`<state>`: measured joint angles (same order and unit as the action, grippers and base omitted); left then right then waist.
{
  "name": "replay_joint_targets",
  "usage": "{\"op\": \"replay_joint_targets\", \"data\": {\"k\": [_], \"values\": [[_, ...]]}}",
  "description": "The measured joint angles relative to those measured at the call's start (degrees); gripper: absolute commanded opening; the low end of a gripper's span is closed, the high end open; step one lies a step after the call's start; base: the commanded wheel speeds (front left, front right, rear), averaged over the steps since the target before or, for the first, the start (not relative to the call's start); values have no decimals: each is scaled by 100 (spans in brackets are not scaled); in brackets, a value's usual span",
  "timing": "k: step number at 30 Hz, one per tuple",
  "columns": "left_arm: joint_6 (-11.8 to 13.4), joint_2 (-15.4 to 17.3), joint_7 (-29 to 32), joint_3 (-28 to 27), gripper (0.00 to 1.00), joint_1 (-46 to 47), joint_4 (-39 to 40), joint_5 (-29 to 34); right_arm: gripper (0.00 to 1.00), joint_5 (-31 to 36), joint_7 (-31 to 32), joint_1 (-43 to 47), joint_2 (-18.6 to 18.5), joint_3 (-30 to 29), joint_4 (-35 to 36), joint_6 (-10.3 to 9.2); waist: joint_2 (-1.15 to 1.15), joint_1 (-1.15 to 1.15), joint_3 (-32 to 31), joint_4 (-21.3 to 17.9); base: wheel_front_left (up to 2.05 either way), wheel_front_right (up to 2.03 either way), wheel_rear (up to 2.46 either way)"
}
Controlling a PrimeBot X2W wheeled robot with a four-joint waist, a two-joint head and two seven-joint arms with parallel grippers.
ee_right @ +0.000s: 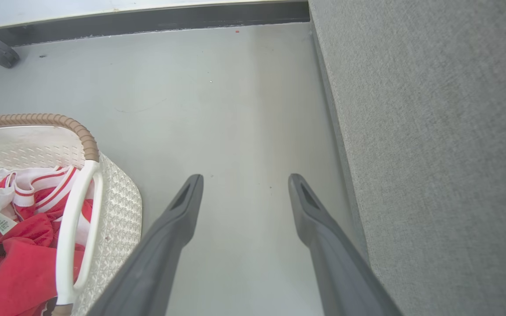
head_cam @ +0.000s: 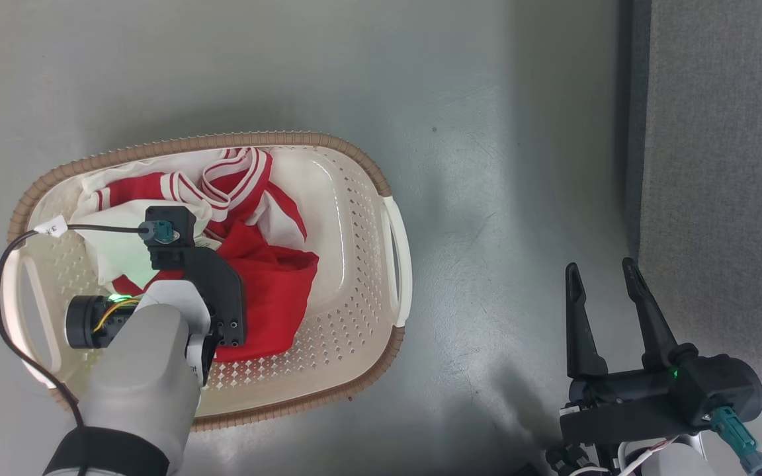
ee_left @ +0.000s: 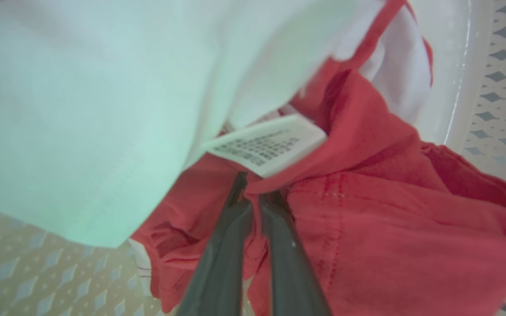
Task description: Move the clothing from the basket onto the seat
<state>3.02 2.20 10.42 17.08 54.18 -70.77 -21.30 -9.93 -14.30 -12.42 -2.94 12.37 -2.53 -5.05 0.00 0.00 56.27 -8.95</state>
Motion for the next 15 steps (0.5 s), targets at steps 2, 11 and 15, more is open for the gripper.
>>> {"op": "replay_joint_targets", "data": {"k": [2, 11, 15], "values": [[-8, 0, -3, 1, 0, 1, -32, 0, 100, 0, 0, -1, 0, -1, 1, 0, 0, 0, 1, 0, 0, 0, 0], [-211, 55, -309, 46, 0, -70, -104, 9, 100, 23, 0, -263, 0, 76, -137, 2, 0, 0, -142, -25, 0, 0, 0], [-360, 70, -500, 55, 0, -291, -119, 9, 100, 18, -1, -385, 2, 102, -343, 26, 0, 0, -333, -25, 0, 0, 0]]}}
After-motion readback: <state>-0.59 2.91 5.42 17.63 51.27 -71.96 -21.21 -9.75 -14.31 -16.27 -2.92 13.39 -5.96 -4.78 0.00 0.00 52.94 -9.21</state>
